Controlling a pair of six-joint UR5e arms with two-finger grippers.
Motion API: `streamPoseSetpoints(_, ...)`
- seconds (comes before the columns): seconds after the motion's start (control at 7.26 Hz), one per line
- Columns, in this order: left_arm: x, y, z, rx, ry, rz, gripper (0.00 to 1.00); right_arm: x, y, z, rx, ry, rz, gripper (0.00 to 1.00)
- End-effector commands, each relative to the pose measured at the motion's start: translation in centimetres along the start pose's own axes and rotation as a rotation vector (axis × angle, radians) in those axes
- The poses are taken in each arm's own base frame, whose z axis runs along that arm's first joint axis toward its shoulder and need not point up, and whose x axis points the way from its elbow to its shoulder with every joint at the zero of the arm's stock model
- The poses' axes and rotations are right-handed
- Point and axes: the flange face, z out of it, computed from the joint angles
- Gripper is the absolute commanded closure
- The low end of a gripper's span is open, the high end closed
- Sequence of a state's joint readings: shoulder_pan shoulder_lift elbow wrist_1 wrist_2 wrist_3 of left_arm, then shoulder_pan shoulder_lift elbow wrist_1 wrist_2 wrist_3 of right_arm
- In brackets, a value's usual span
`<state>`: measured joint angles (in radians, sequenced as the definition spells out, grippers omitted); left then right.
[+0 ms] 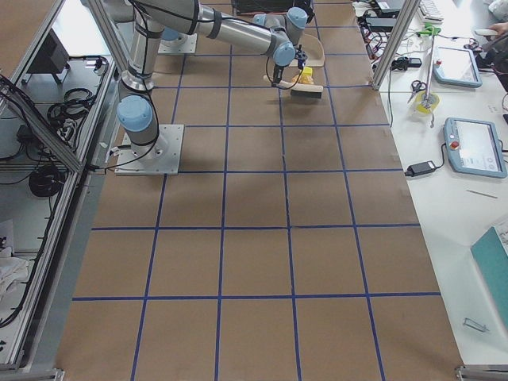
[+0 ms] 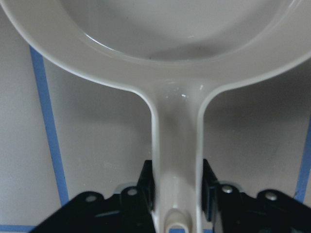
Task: Sweep and dump trash into bin
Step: 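Sweep the sponge, roll and croissant into the dustpan with the right gripper's brush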
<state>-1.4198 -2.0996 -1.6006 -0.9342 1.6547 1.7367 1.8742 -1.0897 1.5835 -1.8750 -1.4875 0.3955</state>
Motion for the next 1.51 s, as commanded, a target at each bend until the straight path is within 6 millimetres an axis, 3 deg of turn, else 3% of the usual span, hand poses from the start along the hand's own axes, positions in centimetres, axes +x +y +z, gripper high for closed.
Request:
streamPoseSetpoints(0.0, 0.0, 0.0, -0.2, -0.001, -0.002, 0.002, 1.0, -2.8, 1.1, 1.1, 0.009, -0.023, 0.011, 1.0)
streamPoseSetpoints(0.28, 0.0, 0.0, -0.1, 0.0, 0.0, 0.0, 1.0, -6.0, 1.9, 2.5, 0.032, -0.059, 0.042, 1.0)
streamPoseSetpoints(0.41, 0.0, 0.0, -0.1, 0.0, 0.0, 0.0, 1.0, -7.7, 1.8, 1.8, 0.057, -0.075, 0.059, 1.0)
streamPoseSetpoints(0.69, 0.0, 0.0, -0.5, -0.003, -0.005, 0.002, 1.0, -14.3, 1.4, 2.1, 0.061, -0.122, 0.085, 1.0)
streamPoseSetpoints(0.83, 0.0, 0.0, -0.4, -0.002, -0.003, 0.002, 1.0, -15.9, 0.9, 2.1, 0.069, -0.13, 0.095, 1.0)
streamPoseSetpoints(1.1, 0.0, 0.0, -0.6, -0.003, -0.006, 0.001, 1.0, -17.7, 2.1, 2.1, 0.055, -0.157, 0.095, 1.0)
streamPoseSetpoints(1.38, 0.0, 0.0, -0.5, -0.003, -0.005, 0.002, 1.0, -19.0, 2.5, 0.6, 0.046, -0.214, 0.094, 1.0)
